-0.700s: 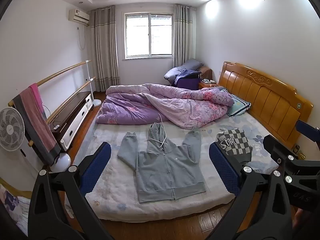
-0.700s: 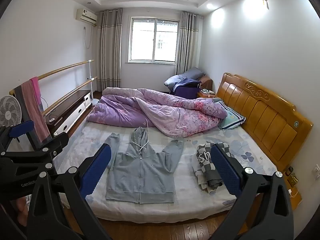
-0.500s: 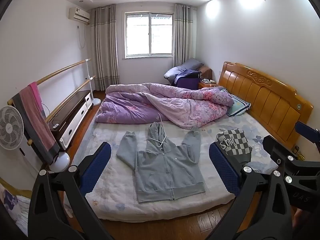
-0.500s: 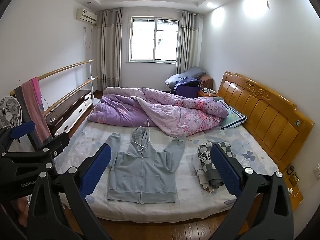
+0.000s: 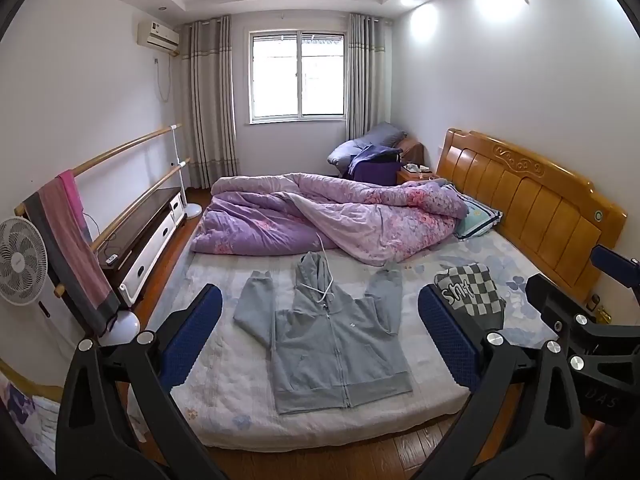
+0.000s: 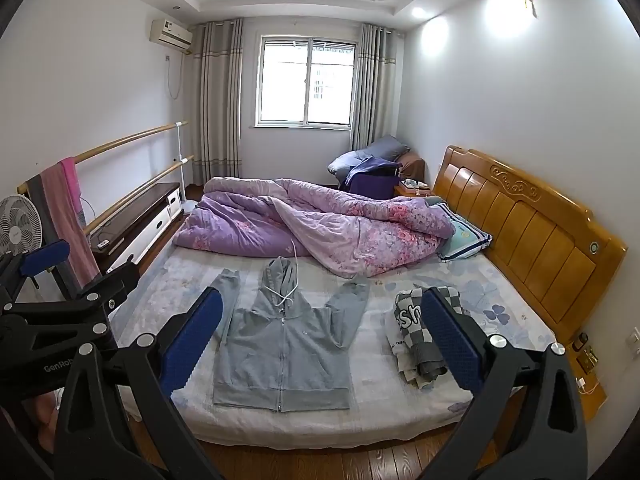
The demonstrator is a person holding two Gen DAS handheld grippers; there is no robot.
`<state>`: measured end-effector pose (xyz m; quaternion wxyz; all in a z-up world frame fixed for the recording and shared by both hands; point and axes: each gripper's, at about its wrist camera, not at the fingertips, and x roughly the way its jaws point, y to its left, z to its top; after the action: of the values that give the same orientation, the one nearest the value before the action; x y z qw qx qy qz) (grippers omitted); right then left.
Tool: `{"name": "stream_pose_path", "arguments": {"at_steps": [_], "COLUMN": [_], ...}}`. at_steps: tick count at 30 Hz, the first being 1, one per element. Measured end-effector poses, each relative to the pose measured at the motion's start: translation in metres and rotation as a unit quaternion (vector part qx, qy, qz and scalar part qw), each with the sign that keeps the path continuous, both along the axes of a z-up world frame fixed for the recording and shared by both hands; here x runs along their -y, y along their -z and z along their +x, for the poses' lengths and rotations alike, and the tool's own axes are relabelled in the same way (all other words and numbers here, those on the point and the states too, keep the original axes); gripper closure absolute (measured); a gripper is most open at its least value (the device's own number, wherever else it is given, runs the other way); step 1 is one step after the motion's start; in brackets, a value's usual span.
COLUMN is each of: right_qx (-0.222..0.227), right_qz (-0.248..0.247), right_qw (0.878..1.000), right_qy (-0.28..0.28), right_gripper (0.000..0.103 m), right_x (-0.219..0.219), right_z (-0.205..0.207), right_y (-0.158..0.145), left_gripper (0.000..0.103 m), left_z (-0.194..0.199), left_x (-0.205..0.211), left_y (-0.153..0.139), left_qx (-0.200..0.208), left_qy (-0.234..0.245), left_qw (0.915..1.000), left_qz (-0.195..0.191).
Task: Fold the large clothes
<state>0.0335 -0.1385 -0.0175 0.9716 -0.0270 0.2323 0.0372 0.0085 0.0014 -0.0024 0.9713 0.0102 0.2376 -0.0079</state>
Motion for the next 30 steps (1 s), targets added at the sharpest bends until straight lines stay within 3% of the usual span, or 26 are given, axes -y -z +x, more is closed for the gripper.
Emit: {"name": "stream_pose_path", "arguments": {"at_steps": [30], "right_qx": [0.003], "right_qz": [0.002], "right_qw": [1.000], "right_qy": [-0.004], "right_gripper": [0.007], "right_x": [0.0000], "right_z": [0.0014], "right_y": [-0.0065], "left_gripper": [0.005], "left_z": [-0.0004], "left_x": [-0.0069], "left_y": [-0.0047], "left_qx": [0.004], "left_qy": [-0.005], "left_qw": [1.0000], "left_qz": [0.002]}}
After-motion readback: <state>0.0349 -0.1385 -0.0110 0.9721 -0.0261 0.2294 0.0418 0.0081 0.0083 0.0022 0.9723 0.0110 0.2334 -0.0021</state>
